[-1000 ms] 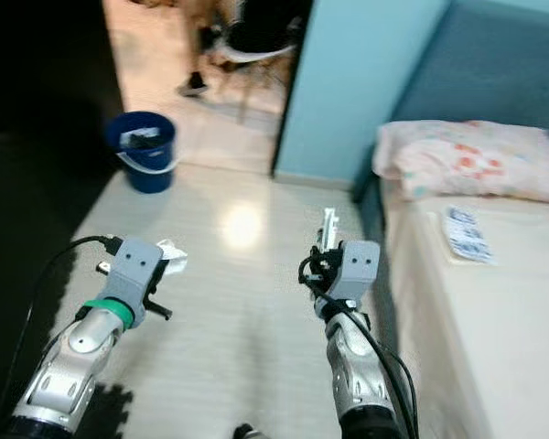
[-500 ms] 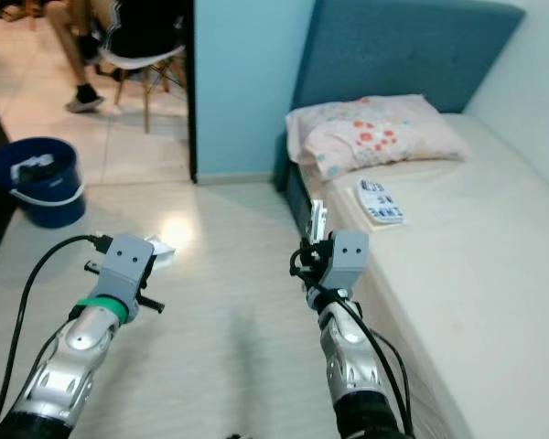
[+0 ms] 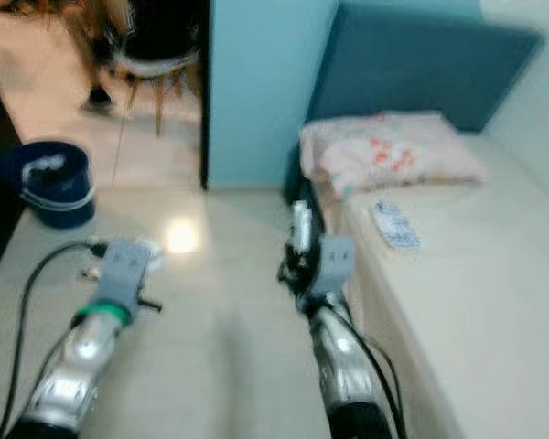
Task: Clean up the room
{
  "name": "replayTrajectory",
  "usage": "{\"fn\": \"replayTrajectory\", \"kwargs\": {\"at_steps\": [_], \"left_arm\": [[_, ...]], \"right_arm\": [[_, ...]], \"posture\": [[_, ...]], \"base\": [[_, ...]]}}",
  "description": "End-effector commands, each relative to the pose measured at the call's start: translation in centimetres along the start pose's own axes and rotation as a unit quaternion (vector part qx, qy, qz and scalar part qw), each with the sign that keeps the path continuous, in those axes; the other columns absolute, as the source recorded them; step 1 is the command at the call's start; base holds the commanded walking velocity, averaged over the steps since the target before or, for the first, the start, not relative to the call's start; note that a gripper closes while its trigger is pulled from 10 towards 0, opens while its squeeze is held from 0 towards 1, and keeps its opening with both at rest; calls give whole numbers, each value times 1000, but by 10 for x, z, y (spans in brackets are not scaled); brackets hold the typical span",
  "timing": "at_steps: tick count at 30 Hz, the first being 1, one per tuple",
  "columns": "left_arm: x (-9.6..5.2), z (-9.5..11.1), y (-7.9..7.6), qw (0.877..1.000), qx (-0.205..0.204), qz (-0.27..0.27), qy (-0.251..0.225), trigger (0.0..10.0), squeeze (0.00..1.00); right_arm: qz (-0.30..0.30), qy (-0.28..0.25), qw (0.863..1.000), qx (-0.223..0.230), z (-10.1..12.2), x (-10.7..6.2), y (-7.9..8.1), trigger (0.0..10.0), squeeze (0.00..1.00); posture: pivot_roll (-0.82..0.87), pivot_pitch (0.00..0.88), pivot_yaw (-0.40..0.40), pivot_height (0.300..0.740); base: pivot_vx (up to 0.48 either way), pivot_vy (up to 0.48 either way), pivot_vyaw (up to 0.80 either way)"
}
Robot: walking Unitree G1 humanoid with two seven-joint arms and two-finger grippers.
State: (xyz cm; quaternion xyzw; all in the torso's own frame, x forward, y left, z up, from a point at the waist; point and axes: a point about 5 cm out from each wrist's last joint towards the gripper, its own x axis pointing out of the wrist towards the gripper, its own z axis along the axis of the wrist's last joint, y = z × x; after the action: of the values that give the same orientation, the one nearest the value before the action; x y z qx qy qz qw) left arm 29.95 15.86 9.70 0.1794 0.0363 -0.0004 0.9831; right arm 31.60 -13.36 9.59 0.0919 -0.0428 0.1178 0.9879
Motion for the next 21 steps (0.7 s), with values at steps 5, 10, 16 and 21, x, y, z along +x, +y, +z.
{"fn": "replayTrajectory", "kwargs": {"at_steps": [5, 10, 16, 21], "left_arm": [[-4, -13, 3, 999, 14, 5, 28, 10000, 0], [-6, -17, 4, 999, 19, 7, 33, 10000, 0], [-6, -19, 6, 999, 23, 12, 36, 10000, 0], [-4, -17, 6, 999, 26, 12, 31, 10000, 0]], "right_arm": [[-3, 26, 1000, 10, -14, -9, 2, 10000, 0], [-3, 38, 999, -1, -18, -11, 0, 10000, 0], [-9, 43, 999, -2, -20, -8, 2, 10000, 0], [-10, 43, 999, -3, -19, -5, 4, 10000, 0]], "posture": [[124, 112, -52, 740], [130, 110, -50, 740], [149, 98, -47, 740], [154, 87, -45, 740]], "base": [[465, 0, 0], [465, 0, 0], [465, 0, 0], [465, 0, 0]]}}
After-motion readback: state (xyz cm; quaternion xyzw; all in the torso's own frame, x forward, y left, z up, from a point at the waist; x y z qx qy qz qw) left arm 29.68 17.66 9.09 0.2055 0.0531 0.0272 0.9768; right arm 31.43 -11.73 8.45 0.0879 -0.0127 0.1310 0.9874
